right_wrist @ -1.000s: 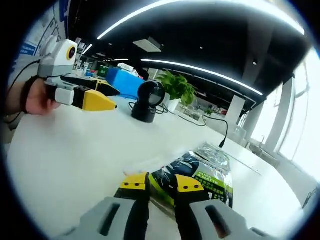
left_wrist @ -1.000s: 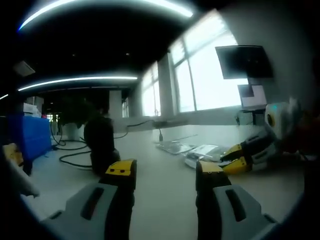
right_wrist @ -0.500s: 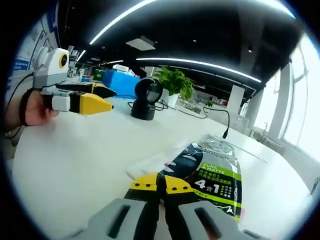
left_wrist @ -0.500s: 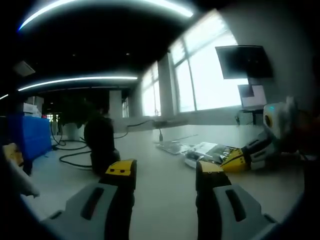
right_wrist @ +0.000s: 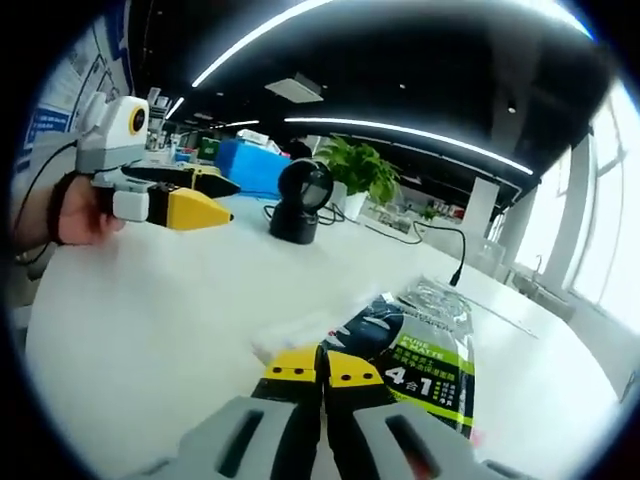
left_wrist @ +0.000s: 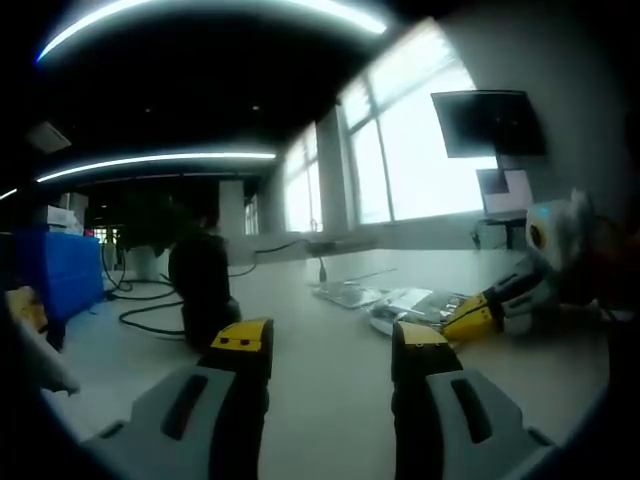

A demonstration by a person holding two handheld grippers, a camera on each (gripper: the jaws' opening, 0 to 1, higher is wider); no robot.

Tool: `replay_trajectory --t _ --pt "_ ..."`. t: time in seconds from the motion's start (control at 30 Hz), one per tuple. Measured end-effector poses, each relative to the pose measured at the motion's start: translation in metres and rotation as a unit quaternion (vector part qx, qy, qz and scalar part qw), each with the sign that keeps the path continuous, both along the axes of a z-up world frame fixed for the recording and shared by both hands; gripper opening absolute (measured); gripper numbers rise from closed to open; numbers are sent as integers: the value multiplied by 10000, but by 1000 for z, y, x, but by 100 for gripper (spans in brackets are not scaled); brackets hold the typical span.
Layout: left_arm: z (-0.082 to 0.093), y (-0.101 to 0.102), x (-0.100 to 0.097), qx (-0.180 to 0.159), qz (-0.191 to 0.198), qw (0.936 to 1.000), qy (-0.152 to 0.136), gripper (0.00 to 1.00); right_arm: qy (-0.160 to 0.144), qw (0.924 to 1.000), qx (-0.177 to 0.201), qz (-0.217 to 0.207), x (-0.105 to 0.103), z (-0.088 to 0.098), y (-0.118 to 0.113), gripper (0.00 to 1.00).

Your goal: Clip sheet goods on table flip sheet goods clip sheet goods scan sheet goods put sheet goods back to table

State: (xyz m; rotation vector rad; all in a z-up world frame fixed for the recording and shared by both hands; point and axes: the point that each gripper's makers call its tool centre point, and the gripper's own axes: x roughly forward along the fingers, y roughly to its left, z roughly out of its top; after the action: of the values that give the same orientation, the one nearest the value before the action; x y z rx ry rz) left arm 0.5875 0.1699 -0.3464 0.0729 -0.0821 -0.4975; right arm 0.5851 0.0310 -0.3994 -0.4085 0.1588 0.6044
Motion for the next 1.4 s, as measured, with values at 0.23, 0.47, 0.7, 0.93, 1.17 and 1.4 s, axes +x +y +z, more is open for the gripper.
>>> replay_trajectory --t 0.23,0.47,0.7,0.93,1.17,1.4 --pt "0 0 0 12 -2 10000 3 40 -73 9982 585 -144 -1 22 -4 0" --pt "0 0 0 2 3 10000 4 40 -121 9897 1417 -181 0 45 -12 0" --pt "0 0 0 5 14 10000 4 40 -67 9814 1878 -397 2 63 -29 0" --pt "1 0 0 -15 8 10000 -6 40 -271 9771 2028 -582 2 82 -43 0" --pt "1 0 0 -24 14 10000 -6 40 -359 9717 2204 -775 3 91 -54 0" --pt "1 1 0 -37 13 10000 -10 40 -542 9690 2212 -958 6 103 -67 0"
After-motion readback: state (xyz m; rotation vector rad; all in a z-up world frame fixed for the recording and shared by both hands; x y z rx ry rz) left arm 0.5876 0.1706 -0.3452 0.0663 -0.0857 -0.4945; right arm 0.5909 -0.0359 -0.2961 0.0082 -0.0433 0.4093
